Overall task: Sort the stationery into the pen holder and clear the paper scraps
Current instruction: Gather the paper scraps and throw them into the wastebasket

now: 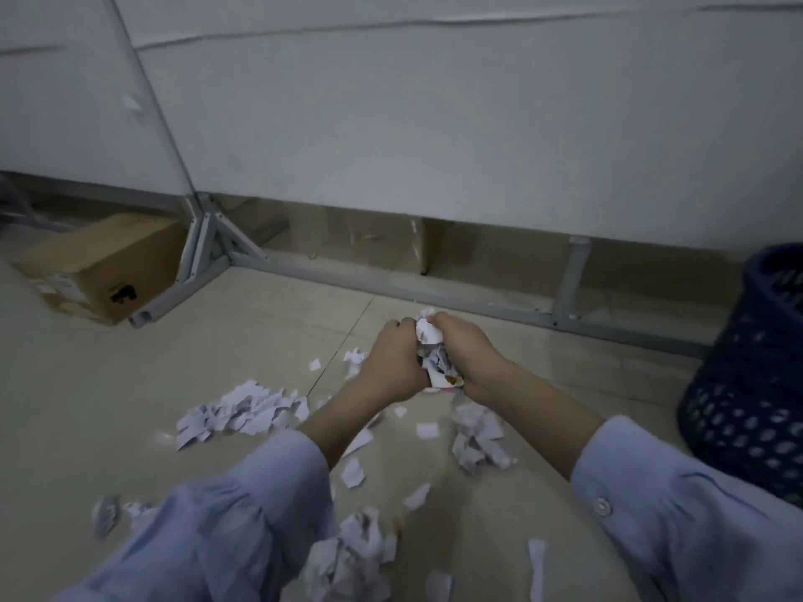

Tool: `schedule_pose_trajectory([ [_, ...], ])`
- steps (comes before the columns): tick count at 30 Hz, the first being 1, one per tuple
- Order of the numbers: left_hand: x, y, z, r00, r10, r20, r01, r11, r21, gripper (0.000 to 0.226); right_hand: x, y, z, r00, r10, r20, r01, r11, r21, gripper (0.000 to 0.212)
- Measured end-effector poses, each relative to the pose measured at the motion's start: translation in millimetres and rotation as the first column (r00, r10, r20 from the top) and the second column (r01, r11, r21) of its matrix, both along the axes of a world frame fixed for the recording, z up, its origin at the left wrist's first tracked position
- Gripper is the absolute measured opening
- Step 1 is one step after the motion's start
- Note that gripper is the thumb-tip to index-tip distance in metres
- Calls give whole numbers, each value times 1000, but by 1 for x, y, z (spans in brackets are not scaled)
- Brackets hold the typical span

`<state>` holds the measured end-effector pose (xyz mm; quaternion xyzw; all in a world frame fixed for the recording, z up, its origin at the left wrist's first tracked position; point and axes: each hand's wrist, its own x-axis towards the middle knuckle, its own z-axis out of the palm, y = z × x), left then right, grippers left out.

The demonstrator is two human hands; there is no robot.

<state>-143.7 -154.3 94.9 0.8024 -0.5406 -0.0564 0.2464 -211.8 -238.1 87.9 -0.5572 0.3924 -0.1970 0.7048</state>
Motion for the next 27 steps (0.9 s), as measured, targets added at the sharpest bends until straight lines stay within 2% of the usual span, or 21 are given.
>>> schedule_pose_trajectory([
  [3, -21, -34, 40, 991, -99, 85, 102, 995, -21, 37, -26, -29, 35, 996, -70, 64, 70, 997, -10, 22],
  [7, -63, -89, 83, 976, -175, 126, 185, 980, -71, 44, -78, -74, 83, 972, -167, 166, 180, 982, -62, 16],
  [14, -171, -191, 121, 938, -309, 156, 337, 918, -208, 42, -202, -148, 140, 924, -344, 166, 370, 913, -171, 22],
  [20, -261, -258, 112, 914, -396, 86, 405, 888, -217, 41, -296, -196, 136, 878, -436, 195, 468, 868, -165, 25],
  [27, -312, -284, 77, 874, -484, 34, 484, 865, -134, 43, -347, -222, 98, 828, -540, 154, 560, 811, -170, 19],
])
